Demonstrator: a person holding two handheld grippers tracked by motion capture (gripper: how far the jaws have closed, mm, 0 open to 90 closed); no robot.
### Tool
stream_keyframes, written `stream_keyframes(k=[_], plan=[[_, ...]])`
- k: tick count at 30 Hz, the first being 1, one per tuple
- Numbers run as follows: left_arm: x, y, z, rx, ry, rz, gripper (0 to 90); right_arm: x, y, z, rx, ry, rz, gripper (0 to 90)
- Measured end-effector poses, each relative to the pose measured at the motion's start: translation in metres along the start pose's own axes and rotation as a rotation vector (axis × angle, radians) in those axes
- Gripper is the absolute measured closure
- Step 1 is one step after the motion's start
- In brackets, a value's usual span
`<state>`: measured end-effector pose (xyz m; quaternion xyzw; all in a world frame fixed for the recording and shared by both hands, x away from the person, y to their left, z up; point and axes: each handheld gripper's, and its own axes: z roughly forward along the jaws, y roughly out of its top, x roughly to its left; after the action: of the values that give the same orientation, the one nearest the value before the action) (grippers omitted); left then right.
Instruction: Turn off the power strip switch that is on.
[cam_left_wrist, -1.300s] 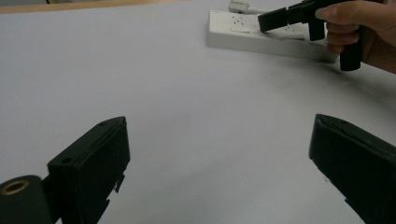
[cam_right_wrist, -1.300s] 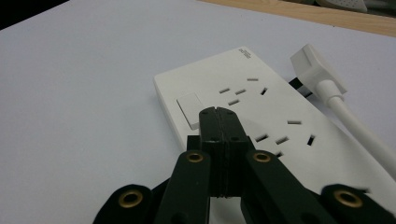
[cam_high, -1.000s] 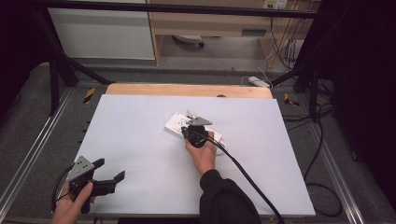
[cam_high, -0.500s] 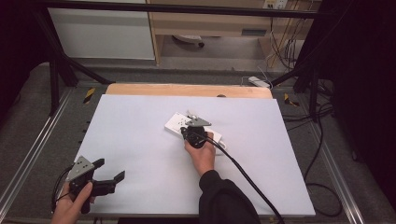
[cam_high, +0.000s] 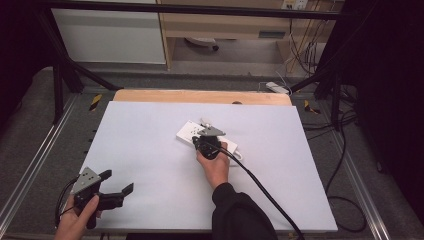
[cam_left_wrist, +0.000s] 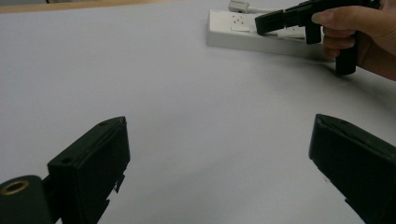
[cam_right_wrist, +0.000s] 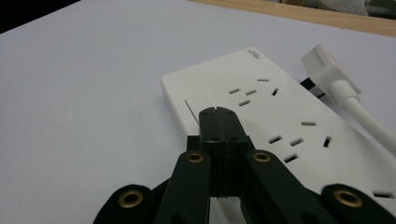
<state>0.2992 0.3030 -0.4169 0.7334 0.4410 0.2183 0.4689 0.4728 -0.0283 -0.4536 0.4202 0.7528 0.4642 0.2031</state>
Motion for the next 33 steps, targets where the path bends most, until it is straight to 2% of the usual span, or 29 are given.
stream_keyframes(k=[21,33], plan=[[0.0,0.0,0.0,0.002,0.002,0.004,5.2,-0.001,0.004,-0.01,-0.013,0.006,-0.024,90.0],[0.0,0.0,0.0,0.003,0.002,0.003,5.2,-0.001,0.008,-0.015,-0.03,0.014,-0.011,88.9]])
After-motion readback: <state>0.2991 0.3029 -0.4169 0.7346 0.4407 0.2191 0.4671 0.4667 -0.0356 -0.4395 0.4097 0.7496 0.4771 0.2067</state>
